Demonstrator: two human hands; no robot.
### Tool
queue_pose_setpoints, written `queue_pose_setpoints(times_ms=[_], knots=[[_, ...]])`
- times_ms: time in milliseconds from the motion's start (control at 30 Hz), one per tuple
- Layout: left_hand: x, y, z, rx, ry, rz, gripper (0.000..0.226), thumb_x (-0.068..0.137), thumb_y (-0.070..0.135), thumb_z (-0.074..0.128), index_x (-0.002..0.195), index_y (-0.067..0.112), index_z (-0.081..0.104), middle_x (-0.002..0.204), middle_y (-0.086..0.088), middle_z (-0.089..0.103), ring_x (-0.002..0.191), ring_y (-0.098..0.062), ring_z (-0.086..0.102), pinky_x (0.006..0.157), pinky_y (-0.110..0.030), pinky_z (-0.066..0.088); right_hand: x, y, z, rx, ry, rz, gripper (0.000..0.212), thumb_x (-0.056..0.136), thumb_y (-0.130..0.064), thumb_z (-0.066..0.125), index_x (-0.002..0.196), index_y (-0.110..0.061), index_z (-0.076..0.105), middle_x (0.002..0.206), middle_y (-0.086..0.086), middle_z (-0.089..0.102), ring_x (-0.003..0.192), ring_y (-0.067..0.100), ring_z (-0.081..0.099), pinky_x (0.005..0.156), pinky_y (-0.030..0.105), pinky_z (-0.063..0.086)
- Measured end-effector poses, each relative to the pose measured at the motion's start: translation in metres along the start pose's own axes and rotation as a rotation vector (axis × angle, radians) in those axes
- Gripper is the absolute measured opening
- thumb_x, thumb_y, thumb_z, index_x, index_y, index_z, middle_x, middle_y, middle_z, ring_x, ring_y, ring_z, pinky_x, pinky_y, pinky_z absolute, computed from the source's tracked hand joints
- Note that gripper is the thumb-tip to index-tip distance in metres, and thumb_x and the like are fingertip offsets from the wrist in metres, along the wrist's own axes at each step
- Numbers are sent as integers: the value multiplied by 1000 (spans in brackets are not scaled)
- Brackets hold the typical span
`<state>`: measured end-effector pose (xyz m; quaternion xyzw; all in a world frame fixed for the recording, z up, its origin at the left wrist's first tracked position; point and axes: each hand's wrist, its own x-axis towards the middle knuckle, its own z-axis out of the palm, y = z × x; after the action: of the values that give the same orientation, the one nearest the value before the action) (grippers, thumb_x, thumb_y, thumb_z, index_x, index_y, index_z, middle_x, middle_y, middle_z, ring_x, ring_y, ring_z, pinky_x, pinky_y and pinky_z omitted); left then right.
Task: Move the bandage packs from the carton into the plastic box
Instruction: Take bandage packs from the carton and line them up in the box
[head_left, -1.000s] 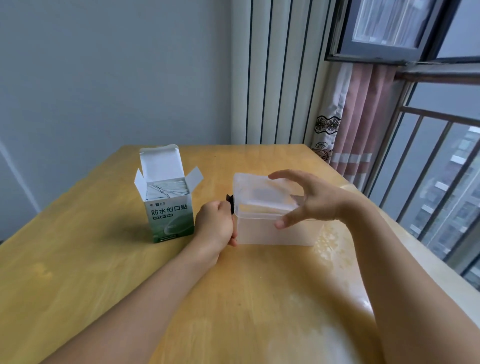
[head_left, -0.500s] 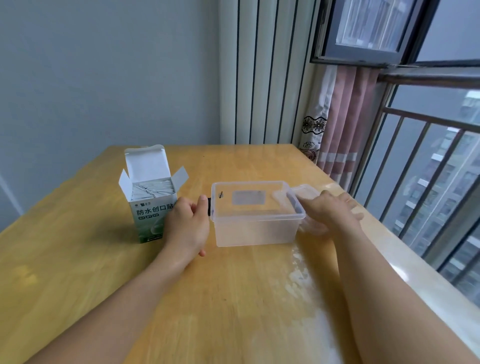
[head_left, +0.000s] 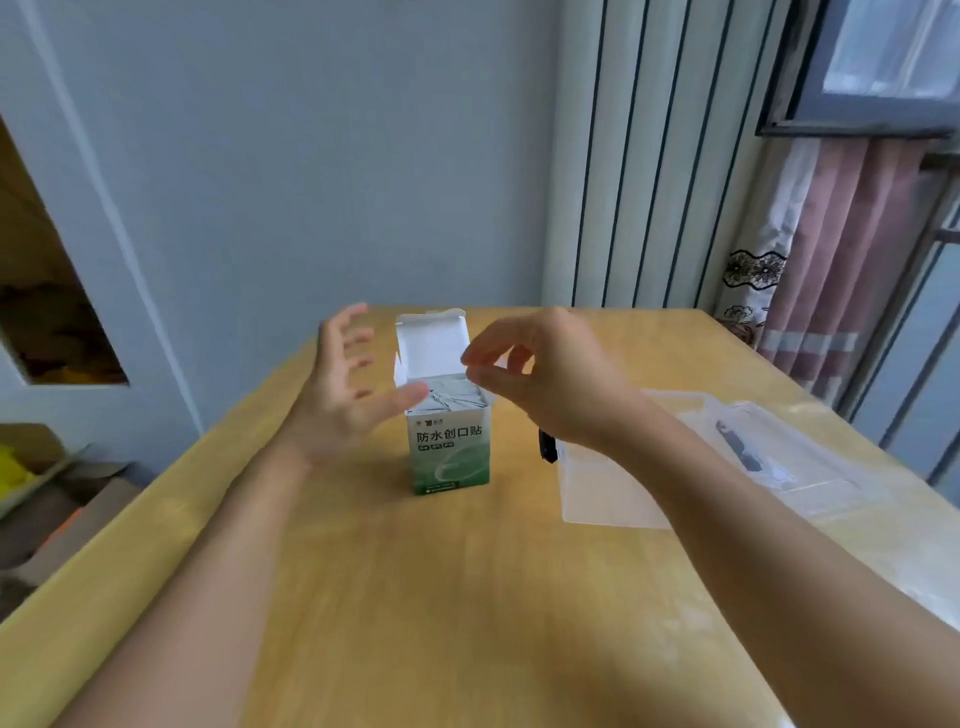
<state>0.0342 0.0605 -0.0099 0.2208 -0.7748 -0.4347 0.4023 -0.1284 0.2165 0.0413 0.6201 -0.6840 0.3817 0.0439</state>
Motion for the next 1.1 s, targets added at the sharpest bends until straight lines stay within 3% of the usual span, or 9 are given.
queue_pose_setpoints(times_ms=[67,167,367,533,733,833,967,1033,1100], knots=[[-2,-12,10,90,-184,-56,118,50,47,95,144,45,22,141,10,47,127,-5,51,97,-28,48,19,1,14,-140,-108,23,7,89,-22,72,89,-19,78,85,-9,74,69,-2,63,65,15,53],[-5,-24,26,130,-197,-93,118,55,22,99,143,48,25,129,13,60,113,-2,61,89,-23,56,33,2,27,-298,-290,88,10,85,-27,75,81,-18,76,77,-2,72,73,17,66,68,38,59],[-6,-27,33,93,-181,-77,116,58,12,97,144,46,26,114,17,66,97,7,65,75,-15,56,47,0,34,-277,-364,111,3,82,-18,76,79,-19,76,77,-4,72,66,13,61,58,30,50],[-6,-26,34,95,-176,-84,118,58,13,98,143,49,24,112,17,67,99,2,66,81,-21,58,48,-3,31,-227,-419,91,19,80,-12,72,80,-30,72,83,-8,69,70,9,58,51,17,35],[-5,-26,36,104,-170,-70,121,57,14,97,144,50,21,111,21,66,98,6,65,83,-24,58,49,1,36,-147,-323,194,5,76,-17,81,75,-19,77,69,-5,71,64,13,64,60,32,56],[-6,-25,36,78,-180,-41,122,56,23,98,143,51,18,116,20,65,104,-2,66,89,-33,58,49,0,30,-208,-336,169,13,73,-19,85,69,-22,73,67,-6,70,61,10,64,56,25,53],[-6,-13,35,-138,-90,-28,85,76,42,74,144,43,23,133,17,47,113,4,57,93,-23,49,48,-3,24,-264,-403,158,18,74,-16,84,67,-27,71,65,-10,69,59,6,64,53,20,49],[-4,-11,35,-186,-52,-47,65,85,29,61,142,38,29,127,18,52,103,11,57,88,-17,46,48,-6,25,-265,-419,136,21,75,-15,83,66,-28,70,71,-10,70,64,6,65,54,20,47],[-3,-13,36,-161,-17,-62,60,87,17,58,138,40,34,115,20,59,100,3,61,85,-20,48,48,-7,26,-271,-413,116,23,75,-11,82,65,-28,70,74,-8,71,65,7,63,53,20,47]])
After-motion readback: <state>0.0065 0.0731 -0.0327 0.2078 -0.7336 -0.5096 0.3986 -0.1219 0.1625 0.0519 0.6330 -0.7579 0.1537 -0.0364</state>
